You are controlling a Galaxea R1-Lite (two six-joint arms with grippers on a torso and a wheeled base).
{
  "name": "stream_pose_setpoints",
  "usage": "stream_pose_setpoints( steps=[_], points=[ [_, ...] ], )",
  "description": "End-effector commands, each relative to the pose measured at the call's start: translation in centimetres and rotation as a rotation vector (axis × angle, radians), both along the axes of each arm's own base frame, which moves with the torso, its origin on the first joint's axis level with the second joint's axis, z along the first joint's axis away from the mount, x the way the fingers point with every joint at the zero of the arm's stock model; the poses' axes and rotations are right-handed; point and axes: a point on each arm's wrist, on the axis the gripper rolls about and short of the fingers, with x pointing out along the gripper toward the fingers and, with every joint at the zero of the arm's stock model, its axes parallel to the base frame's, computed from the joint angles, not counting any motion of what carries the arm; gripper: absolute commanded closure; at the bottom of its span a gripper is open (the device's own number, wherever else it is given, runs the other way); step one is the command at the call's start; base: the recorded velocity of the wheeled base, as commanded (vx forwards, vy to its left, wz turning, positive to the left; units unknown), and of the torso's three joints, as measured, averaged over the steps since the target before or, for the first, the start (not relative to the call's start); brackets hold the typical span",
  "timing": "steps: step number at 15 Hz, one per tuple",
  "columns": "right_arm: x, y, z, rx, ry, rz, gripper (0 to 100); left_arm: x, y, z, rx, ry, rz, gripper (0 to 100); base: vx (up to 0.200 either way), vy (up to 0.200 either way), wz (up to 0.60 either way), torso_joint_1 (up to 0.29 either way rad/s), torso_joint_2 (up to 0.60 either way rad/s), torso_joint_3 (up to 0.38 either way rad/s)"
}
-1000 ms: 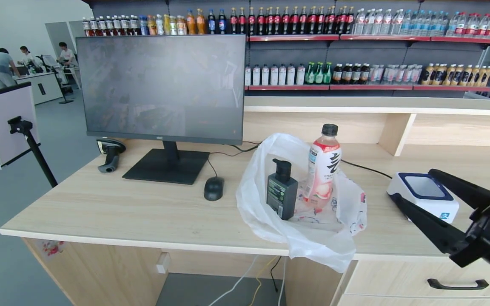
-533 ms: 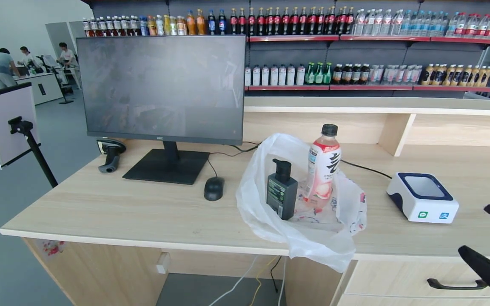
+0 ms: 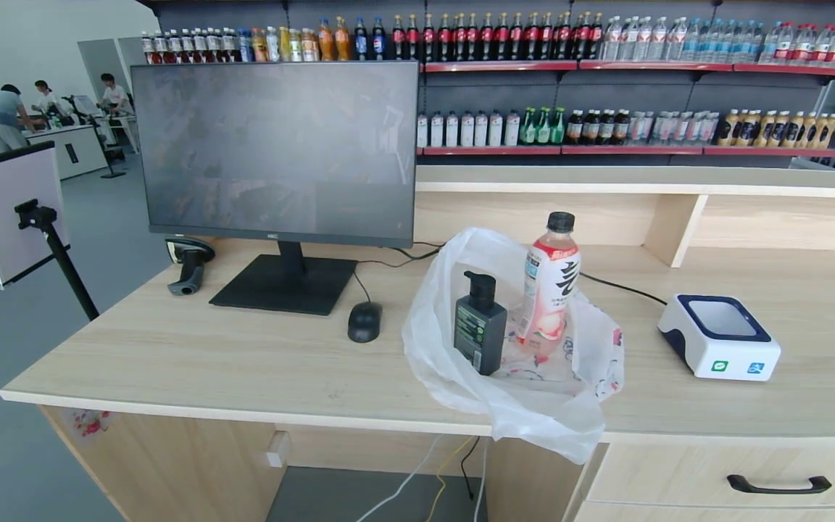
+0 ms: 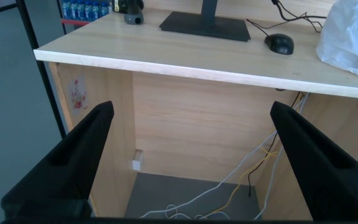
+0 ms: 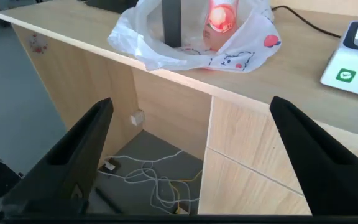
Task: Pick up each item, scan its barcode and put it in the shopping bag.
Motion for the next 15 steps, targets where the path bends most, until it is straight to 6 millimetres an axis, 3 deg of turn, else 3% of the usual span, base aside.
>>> stream_pose_setpoints(
  steps=[1, 8, 15],
  points=[
    [-1.4, -0.4, -0.7, -0.001, -0.096, -0.07, 0, 0.0, 0.0, 0.0, 0.0, -0.001, 0.0, 0, 0.0, 0.0, 0.0, 0.0, 0.0, 0.0],
    [-1.6, -0.9, -2.6, -0.064, 0.046, -0.254, 0, 0.0, 0.0, 0.0, 0.0, -0.001, 0.0, 0, 0.0, 0.0, 0.0, 0.0, 0.0, 0.0],
    [-1.5, -0.7, -2.5, -0.042, 0.061, -0.392, 0, 0.0, 0.0, 0.0, 0.0, -0.001, 0.0, 0, 0.0, 0.0, 0.0, 0.0, 0.0, 0.0]
  ],
)
